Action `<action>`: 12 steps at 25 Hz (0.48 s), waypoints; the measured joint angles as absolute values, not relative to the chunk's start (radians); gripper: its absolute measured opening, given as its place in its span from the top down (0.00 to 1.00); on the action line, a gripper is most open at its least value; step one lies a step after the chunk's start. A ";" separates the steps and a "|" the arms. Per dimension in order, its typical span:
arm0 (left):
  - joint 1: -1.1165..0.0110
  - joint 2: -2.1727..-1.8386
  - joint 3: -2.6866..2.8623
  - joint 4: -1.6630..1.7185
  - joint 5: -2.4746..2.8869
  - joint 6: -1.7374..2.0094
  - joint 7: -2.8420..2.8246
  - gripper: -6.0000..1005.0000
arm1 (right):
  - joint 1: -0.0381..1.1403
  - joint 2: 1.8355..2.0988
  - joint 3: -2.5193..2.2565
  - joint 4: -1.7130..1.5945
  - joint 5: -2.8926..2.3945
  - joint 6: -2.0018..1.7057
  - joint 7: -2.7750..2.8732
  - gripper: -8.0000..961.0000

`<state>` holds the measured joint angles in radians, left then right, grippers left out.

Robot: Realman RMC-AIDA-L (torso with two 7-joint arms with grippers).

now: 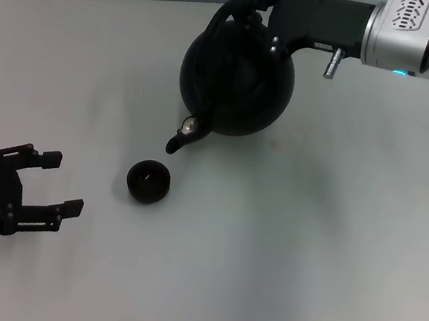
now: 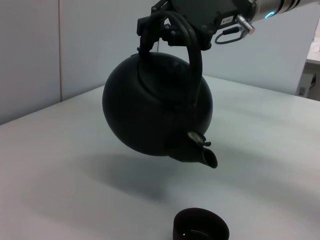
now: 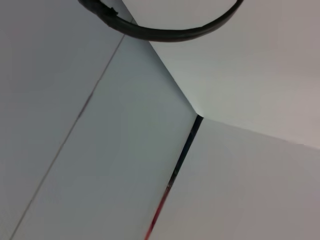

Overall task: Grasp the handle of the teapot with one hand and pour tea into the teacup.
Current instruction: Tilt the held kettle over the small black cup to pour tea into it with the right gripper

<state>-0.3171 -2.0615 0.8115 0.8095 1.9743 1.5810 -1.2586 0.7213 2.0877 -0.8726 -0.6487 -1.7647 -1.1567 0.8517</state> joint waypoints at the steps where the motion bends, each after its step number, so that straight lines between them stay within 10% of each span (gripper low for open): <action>1: -0.318 -2.062 0.811 0.809 1.974 1.581 -1.259 0.14 | 0.721 2.088 -0.874 -0.651 -1.764 -1.157 0.851 0.90; 12: -0.321 -2.063 0.811 0.807 1.970 1.575 -1.270 0.14 | 0.717 2.089 -0.931 -0.695 -1.764 -1.139 0.850 0.90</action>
